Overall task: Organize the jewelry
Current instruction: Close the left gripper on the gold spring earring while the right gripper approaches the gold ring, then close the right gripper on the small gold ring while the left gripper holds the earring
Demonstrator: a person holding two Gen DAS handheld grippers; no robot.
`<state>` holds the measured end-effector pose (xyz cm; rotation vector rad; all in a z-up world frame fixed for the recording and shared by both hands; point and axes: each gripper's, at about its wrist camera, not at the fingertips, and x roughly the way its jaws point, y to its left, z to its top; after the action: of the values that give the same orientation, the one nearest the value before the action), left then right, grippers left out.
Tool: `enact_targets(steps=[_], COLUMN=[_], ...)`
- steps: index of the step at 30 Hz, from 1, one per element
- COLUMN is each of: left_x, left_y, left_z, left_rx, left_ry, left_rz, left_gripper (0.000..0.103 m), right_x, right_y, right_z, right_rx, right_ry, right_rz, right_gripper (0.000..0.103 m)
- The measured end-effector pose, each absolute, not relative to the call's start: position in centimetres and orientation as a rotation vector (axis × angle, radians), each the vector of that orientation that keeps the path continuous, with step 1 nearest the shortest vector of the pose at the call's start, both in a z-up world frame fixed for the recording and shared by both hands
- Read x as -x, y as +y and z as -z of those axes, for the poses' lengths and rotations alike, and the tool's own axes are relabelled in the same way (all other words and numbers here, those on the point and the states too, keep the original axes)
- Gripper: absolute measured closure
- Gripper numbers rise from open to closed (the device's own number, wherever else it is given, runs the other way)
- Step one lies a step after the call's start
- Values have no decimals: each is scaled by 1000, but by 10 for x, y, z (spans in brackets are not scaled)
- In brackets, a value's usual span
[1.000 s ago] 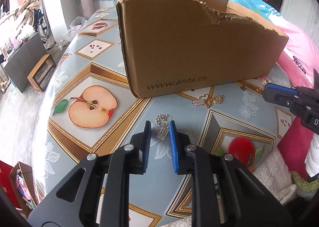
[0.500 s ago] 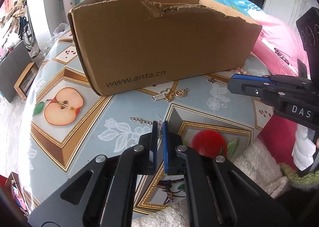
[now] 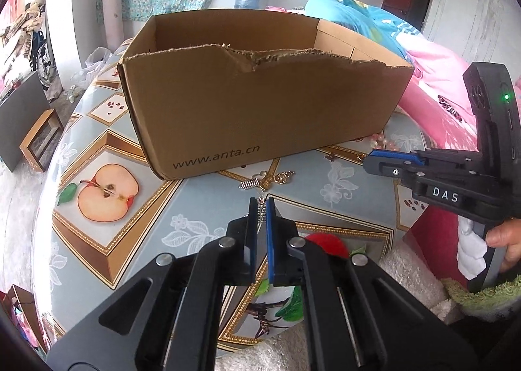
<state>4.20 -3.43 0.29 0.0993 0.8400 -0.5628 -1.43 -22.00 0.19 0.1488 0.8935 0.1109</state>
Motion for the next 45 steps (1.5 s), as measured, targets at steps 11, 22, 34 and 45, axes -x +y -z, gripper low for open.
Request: enact_targets(steps=[11,22,34,45], left_x=[-49,-53,-54,-54], left_y=[-34,-34,-33,-31], left_z=[2,6,8,9], left_rx=[-95,-92,-87,-88], left_ry=[862,876,878,873], left_rz=[556,558,557,558], left_gripper=[99,99,99,99], right_x=[-3,-11,-13,-18], right_y=[-230,-222,-226,-238], right_z=[14,14,13,15], right_rx=[-110,-40,22,-30], right_ry=[907,912,930,947], right_rz=[-26,-9,-42,-121], right_gripper=[91,83,83,91])
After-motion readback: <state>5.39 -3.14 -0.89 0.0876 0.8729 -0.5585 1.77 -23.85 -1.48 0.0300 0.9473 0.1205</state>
